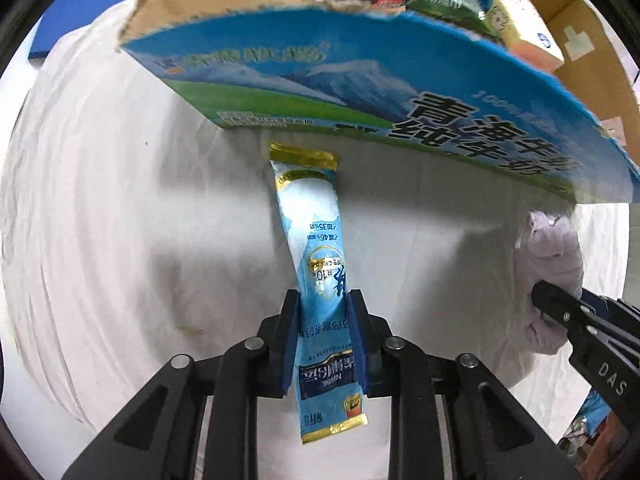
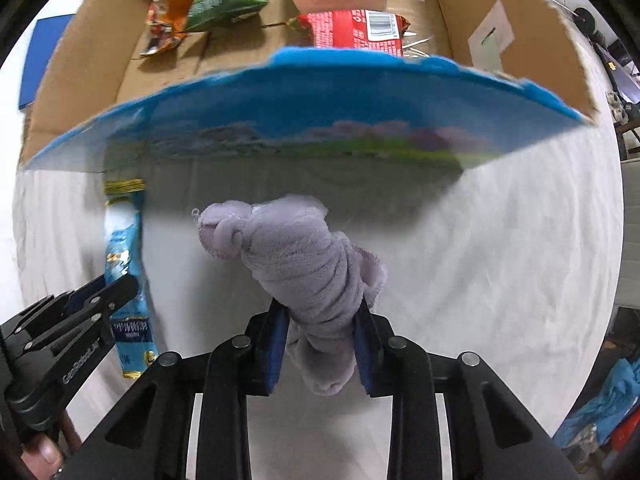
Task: Organize soft objects
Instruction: 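Grasp the lilac sock with the right tool while the left grasps the blue milk stick, then place the sock and milk stick into the box and open both tools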
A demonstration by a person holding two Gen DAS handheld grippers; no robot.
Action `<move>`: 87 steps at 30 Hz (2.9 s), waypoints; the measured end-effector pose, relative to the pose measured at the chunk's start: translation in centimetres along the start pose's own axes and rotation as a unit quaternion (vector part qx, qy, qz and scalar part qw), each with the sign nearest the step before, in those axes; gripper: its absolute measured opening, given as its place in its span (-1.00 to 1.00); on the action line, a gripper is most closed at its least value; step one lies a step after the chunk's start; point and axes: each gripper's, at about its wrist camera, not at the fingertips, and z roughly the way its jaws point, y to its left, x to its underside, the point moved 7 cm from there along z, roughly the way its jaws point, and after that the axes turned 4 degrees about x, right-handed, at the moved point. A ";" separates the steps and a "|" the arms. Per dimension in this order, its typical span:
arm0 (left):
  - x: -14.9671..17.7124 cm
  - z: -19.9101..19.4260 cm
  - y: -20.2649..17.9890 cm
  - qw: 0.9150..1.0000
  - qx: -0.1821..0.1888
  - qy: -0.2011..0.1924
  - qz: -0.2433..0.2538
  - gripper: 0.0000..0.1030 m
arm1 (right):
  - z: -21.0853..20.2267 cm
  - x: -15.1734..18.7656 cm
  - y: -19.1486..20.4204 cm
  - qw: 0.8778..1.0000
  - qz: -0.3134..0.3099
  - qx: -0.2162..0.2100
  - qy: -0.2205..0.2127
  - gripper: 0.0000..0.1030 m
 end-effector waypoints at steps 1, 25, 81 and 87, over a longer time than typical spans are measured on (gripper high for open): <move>0.3 -0.5 -0.3 1.000 0.001 -0.006 0.001 -0.60 | -0.4 0.4 0.0 1.000 0.001 -0.004 -0.002 -0.40; 0.8 1.8 3.2 0.986 0.068 0.093 -0.118 -0.22 | -5.2 2.1 0.1 0.999 0.008 -0.046 -0.027 -0.41; -3.8 1.9 4.4 0.991 0.052 0.064 -0.108 -0.26 | -7.4 -0.1 1.3 0.998 0.008 -0.059 -0.034 -0.41; -2.7 0.8 4.4 0.992 0.060 0.049 -0.097 -0.55 | -7.9 0.0 1.7 0.997 0.004 -0.061 -0.038 -0.41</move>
